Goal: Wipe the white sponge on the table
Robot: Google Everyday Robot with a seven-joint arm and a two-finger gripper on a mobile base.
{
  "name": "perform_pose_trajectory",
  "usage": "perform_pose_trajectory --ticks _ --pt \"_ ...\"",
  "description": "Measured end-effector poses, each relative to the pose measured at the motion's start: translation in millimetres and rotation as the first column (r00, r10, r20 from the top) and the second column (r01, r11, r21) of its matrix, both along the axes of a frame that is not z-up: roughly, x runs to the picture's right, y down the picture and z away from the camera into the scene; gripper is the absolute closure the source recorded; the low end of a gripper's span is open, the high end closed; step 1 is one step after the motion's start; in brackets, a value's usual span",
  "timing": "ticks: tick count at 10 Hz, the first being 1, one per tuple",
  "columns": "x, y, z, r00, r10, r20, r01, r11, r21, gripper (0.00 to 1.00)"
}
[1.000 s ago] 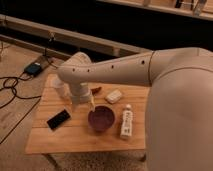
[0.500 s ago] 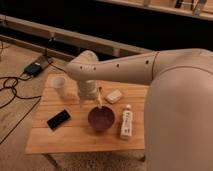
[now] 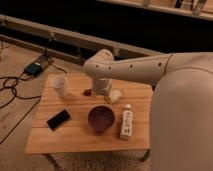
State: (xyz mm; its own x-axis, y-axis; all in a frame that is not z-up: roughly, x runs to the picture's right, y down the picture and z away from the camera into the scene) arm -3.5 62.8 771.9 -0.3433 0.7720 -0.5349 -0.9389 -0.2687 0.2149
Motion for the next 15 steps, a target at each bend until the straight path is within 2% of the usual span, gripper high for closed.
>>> perform_pose_trajectory --ticks 2,4,7,12,15 --pt "16 -1 19.9 0.999 0.046 -0.019 -0.045 0.9982 0.040 0.35" --pt "27 2 36.1 0.999 0.048 -0.025 -0.047 0.9973 0.057 0.35" --pt "39 6 63.7 1.000 0.026 -0.012 -0.026 0.9985 0.048 0.35" --pt "45 -3 111.8 0.999 -0.036 0.034 0.035 0.9991 0.024 0.35" --pt "48 -8 131.3 0.997 -0.054 0.047 0.054 0.9985 0.010 0.35"
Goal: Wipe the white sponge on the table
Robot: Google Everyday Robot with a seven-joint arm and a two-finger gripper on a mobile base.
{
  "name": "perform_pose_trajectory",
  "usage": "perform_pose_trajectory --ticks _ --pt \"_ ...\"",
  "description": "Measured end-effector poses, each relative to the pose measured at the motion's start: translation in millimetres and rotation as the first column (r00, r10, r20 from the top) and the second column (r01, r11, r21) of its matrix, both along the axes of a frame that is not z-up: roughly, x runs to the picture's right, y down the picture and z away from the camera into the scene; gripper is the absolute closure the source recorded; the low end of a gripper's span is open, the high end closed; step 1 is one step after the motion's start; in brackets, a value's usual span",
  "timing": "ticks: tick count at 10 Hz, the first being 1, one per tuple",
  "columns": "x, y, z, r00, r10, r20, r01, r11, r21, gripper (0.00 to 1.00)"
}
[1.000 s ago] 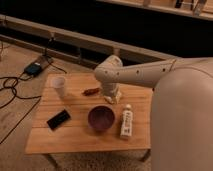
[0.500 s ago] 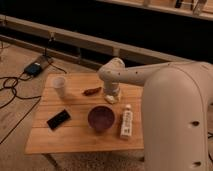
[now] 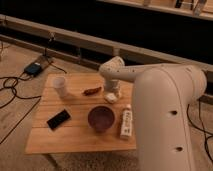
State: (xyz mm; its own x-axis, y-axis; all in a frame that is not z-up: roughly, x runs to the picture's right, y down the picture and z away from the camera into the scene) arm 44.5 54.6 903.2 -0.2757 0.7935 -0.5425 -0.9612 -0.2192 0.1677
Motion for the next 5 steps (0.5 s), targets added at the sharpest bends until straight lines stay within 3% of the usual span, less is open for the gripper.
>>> perform_pose_trajectory --ticks 5 --pt "6 -5 24.2 1.000 -0.022 0.018 0.022 0.9996 -0.018 0.35"
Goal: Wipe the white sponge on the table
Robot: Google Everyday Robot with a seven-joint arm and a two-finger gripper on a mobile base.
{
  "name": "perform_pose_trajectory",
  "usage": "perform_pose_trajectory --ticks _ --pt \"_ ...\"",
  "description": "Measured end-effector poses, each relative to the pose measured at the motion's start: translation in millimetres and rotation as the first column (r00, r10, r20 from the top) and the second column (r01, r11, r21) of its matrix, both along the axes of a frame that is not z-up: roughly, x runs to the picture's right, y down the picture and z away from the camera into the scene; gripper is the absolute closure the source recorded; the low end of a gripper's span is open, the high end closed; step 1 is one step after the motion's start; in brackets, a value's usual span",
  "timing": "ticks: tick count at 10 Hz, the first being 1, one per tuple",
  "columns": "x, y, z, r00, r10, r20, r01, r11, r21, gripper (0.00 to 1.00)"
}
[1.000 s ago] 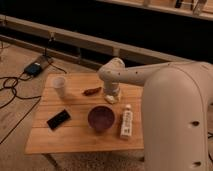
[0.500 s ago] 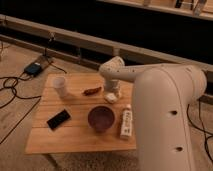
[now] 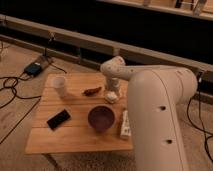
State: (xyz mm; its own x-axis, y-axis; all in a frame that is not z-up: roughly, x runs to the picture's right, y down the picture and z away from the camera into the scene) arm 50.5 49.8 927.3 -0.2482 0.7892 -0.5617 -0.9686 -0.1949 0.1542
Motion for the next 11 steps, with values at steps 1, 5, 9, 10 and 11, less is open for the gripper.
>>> perform_pose_trajectory --ticks 1,5,9,10,11 --pt "0 0 -0.2 1.000 0.001 0.000 -0.001 1.0000 -0.001 0.35" --pt "1 0 -0.2 1.000 0.000 -0.001 0.000 1.0000 -0.001 0.35" --pt "1 -6 5.5 0.998 -0.003 0.065 0.001 0.9995 0.030 0.35" --pt "4 -11 8.2 0.994 -0.015 0.108 0.009 0.9986 0.051 0.35" --pt "8 -13 9.9 0.990 -0.026 0.137 0.018 0.9979 0.062 0.35"
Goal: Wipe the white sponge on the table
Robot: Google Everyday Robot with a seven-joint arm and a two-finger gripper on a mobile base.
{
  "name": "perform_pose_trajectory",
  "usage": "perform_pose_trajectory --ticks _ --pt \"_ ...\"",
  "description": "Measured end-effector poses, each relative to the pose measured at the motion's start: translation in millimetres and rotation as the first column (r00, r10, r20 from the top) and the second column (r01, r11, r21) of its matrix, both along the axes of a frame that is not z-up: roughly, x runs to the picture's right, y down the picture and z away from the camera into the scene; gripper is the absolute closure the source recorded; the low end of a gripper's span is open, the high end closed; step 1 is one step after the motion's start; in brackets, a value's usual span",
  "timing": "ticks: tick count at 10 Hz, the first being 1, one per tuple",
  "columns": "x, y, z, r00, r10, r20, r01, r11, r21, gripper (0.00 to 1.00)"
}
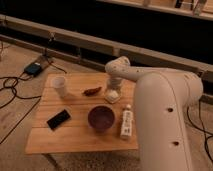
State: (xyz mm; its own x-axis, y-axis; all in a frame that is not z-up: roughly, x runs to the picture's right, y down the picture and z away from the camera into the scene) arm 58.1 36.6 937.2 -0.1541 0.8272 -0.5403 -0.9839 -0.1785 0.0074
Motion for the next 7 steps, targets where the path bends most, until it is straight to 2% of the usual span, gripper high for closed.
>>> perform_pose_trajectory --ticks 2,5,7 --pt "12 1 3.4 0.998 -0.033 0.059 0.033 0.9994 0.008 0.35" --pt "25 9 12.8 0.990 -0.085 0.112 0.087 0.9961 -0.013 0.35" --pt "31 10 21.1 0.986 -0.111 0.125 0.116 0.9929 -0.027 0.35"
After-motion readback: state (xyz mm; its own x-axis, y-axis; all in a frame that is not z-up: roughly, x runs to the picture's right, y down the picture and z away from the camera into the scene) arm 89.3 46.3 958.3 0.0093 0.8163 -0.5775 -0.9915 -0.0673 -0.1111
